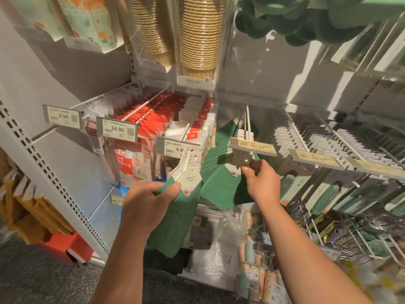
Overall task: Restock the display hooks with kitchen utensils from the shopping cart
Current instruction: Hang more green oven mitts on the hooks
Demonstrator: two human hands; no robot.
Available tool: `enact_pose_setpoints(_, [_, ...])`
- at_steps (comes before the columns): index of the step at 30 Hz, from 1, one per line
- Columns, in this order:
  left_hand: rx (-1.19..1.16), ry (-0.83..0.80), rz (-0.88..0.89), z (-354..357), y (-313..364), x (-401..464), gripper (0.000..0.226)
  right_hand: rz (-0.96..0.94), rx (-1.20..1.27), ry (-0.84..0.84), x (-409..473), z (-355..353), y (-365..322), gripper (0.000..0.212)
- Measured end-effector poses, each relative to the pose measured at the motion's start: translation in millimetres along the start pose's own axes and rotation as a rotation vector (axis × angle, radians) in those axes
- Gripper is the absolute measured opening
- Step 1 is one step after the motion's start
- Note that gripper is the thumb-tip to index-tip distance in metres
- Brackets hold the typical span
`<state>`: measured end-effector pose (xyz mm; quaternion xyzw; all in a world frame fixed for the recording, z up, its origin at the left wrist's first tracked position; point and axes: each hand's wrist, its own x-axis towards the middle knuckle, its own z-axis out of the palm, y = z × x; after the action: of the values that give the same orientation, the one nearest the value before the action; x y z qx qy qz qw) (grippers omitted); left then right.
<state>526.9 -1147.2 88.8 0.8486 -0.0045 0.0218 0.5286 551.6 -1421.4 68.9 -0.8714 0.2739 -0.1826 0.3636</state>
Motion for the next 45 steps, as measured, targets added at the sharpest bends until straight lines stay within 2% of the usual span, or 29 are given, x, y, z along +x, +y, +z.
enact_pose_setpoints(4, [-0.013,0.024,-0.058,-10,0,0,0.044,-0.029,-0.13,0.084,-9,3,1,0.034])
enact_pose_setpoints(8, [-0.144,0.013,-0.217,-25,7,-2,0.031,0.005,-0.064,0.123,-13,0,0,0.041])
enact_pose_setpoints(11, [-0.22,-0.017,-0.263,-27,11,-4,0.023,-0.016,-0.037,0.169,-23,-2,-1,0.045])
enact_pose_setpoints(14, [-0.274,-0.04,-0.283,-26,14,-5,0.023,-0.102,0.106,0.178,-41,-2,-4,0.032])
enact_pose_setpoints(18, [-0.318,-0.038,-0.249,-19,11,-2,0.027,-0.137,0.384,0.005,-67,-1,-14,0.013])
enact_pose_setpoints(20, [-0.31,-0.043,-0.192,-14,9,-4,0.038,-0.173,0.437,-0.058,-76,-1,-19,0.005])
enact_pose_setpoints(21, [-0.295,-0.052,-0.159,-11,10,-6,0.048,-0.186,0.431,-0.089,-79,-1,-22,0.004])
enact_pose_setpoints(23, [-0.253,-0.064,-0.091,-6,11,-9,0.066,-0.208,0.377,-0.15,-84,0,-26,0.016])
enact_pose_setpoints(26, [-0.197,-0.079,-0.026,-1,14,-14,0.076,-0.256,0.303,-0.213,-90,0,-32,0.032])
enact_pose_setpoints(33, [-0.166,0.0,-0.023,7,8,-14,0.054,-0.458,0.069,-0.134,-107,10,-27,0.042])
enact_pose_setpoints(38, [-0.184,-0.003,-0.035,15,7,-16,0.054,-0.432,0.108,-0.033,-113,13,-24,0.04])
enact_pose_setpoints(42, [-0.158,0.002,-0.038,17,6,-16,0.051,-0.335,0.227,-0.145,-118,3,-27,0.031])
enact_pose_setpoints(45, [-0.144,-0.034,-0.011,17,7,-16,0.067,-0.143,0.371,-0.217,-115,-1,-29,0.021])
